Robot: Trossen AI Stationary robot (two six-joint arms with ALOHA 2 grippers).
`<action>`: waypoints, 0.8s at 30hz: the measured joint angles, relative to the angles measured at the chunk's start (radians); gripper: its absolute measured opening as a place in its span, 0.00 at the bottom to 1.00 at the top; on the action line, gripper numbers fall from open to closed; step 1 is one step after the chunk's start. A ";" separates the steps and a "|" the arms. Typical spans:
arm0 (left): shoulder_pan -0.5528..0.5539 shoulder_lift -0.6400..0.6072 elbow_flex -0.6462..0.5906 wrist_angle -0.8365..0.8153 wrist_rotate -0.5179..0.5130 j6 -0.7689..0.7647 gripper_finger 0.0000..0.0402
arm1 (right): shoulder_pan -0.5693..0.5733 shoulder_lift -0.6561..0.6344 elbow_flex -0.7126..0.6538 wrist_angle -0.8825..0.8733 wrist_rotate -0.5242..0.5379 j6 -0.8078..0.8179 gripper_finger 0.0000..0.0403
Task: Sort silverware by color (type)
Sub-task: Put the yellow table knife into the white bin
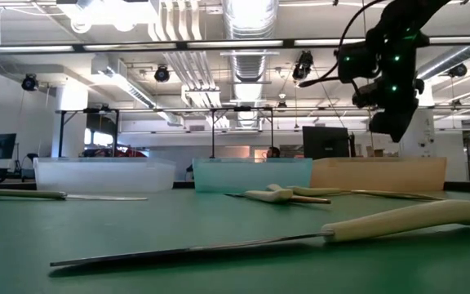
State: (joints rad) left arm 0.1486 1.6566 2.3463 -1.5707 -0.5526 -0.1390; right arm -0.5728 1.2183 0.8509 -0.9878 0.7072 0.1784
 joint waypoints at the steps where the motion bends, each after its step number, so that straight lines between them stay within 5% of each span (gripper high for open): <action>1: 0.000 0.000 0.000 0.000 0.000 0.000 0.37 | 0.000 0.003 0.000 0.000 0.000 -0.013 0.33; 8: 0.000 -0.001 0.000 0.000 0.000 0.000 0.37 | 0.000 -0.011 0.000 -0.003 -0.051 -0.074 0.28; 17: 0.000 -0.031 0.000 0.000 0.006 -0.001 0.37 | 0.057 -0.136 0.016 0.061 -0.787 0.040 0.21; 20: 0.000 -0.052 0.000 0.000 0.019 -0.001 0.37 | 0.155 -0.143 0.014 0.110 -0.891 -0.092 0.20; 24: 0.000 -0.085 0.000 0.000 0.020 -0.001 0.37 | 0.298 -0.113 0.013 0.214 -0.894 -0.314 0.21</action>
State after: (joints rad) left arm 0.1486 1.5712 2.3463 -1.5711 -0.5322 -0.1404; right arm -0.2745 1.1053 0.8642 -0.7739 -0.1871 -0.1353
